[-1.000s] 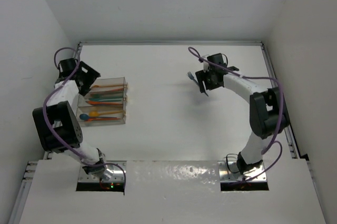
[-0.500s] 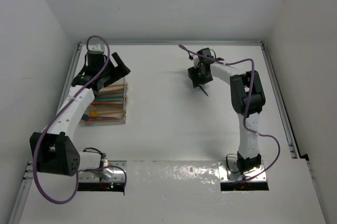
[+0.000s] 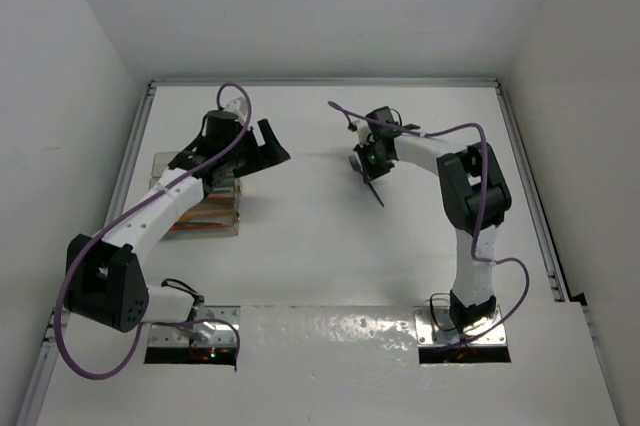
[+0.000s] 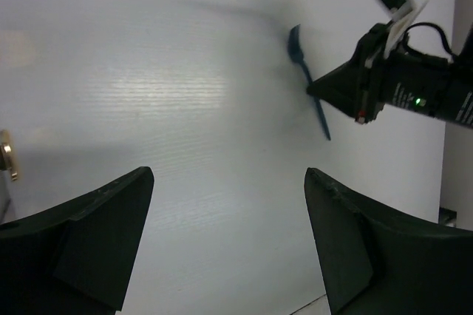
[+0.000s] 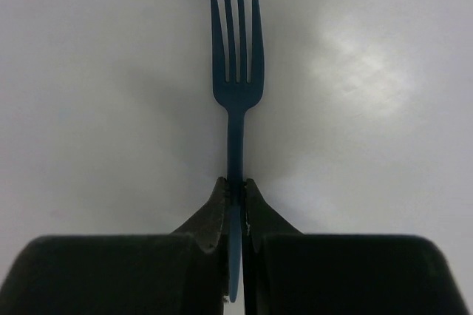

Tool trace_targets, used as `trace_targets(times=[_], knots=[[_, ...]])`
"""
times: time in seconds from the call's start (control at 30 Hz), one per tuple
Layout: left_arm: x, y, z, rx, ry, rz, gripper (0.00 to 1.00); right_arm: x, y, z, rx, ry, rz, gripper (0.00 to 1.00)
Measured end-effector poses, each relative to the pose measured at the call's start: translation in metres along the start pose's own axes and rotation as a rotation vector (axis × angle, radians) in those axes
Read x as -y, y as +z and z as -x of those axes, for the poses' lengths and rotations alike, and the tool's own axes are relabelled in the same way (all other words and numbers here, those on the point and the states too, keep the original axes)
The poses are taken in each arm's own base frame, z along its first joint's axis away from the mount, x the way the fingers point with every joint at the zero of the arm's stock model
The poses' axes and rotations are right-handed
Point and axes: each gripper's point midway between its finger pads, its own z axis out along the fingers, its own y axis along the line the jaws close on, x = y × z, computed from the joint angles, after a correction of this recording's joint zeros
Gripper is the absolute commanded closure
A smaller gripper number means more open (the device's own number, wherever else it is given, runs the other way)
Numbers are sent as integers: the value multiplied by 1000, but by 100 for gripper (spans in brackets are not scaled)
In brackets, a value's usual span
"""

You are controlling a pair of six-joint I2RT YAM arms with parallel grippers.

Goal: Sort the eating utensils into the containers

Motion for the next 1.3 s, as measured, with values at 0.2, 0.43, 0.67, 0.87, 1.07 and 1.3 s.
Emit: trace_targets(times=[0.2, 0.43, 0.67, 0.87, 1.07, 1.3], knots=[[28, 22, -20, -55, 24, -84, 22, -65, -34, -28, 6, -53, 85, 100], [49, 39, -33, -98, 55, -133, 30, -116, -94, -6, 198, -46, 213, 100], [68, 46, -38, -109, 74, -192, 41, -142, -115, 1, 261, -36, 289, 100], [88, 50, -36, -104, 90, -235, 53, -155, -120, 1, 265, -34, 325, 100], [93, 55, -44, -124, 98, -244, 56, -158, -127, 5, 284, -28, 335, 100], [95, 58, -52, -145, 101, -242, 82, -159, -128, 6, 288, -29, 338, 100]])
